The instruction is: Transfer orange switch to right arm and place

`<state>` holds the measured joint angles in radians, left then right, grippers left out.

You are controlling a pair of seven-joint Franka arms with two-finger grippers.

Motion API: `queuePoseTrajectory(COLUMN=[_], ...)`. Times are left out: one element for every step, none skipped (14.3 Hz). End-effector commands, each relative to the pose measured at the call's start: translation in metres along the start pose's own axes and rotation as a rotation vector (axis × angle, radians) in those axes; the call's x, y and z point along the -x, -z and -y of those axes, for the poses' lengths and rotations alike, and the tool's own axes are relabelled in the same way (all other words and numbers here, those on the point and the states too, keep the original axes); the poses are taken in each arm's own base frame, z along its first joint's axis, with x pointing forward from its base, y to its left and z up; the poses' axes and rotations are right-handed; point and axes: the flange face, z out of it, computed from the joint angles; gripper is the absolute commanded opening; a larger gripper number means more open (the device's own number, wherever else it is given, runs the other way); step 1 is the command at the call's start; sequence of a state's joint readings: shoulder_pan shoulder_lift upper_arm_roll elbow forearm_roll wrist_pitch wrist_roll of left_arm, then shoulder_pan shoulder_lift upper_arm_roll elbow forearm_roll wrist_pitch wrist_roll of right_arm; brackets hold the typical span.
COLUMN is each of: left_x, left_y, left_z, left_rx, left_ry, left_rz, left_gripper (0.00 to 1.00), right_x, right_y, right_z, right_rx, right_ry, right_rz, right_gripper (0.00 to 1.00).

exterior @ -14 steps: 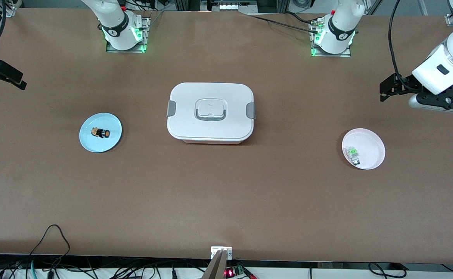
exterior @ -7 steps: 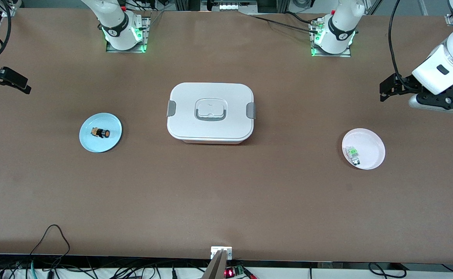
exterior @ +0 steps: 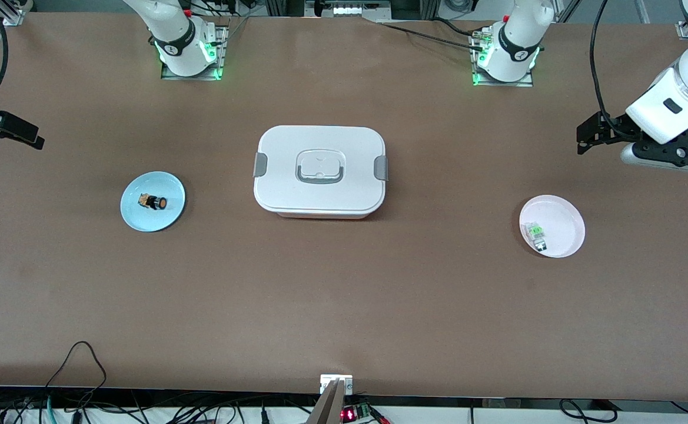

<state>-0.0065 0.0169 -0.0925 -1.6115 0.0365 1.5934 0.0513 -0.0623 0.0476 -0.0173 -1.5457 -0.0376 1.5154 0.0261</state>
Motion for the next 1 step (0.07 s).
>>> queuePoseTrajectory(left_x=[-0.0016], left_y=[0.0043], left_z=[0.0013], left_rx=[0.015], left_ry=[-0.001], left_rz=[0.004], left_gripper=[1.0], right_x=[0.0146], right_y=[0.0063], right_z=[-0.0034], right_rx=[-0.018], right_ry=[0.001], right_rz=[-0.017], right_gripper=[1.0])
